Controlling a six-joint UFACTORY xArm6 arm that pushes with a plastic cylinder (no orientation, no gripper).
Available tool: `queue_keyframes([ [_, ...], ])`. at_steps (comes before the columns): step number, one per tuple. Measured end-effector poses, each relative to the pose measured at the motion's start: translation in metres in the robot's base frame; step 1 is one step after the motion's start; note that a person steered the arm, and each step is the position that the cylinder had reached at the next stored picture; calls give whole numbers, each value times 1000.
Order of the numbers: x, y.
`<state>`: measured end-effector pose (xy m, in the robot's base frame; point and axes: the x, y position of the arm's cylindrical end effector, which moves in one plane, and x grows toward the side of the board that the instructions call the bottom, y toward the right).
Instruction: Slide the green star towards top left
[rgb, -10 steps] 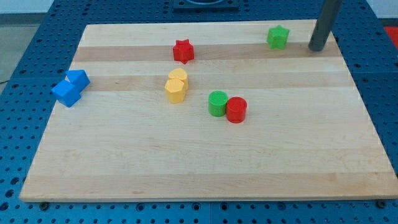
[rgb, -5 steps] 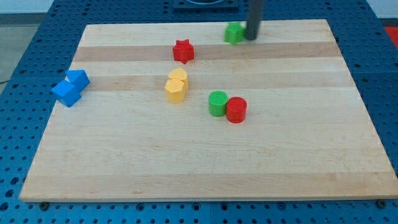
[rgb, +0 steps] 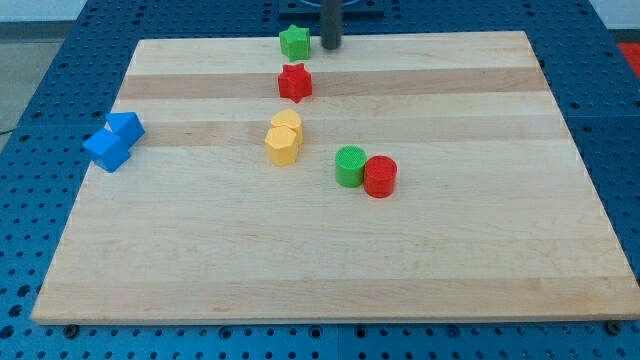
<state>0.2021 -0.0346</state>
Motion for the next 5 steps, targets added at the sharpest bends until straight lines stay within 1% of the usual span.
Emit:
queue_keyframes([
  [1, 2, -85],
  [2, 3, -118],
  [3, 6, -78],
  [4, 21, -84],
  [5, 27, -124],
])
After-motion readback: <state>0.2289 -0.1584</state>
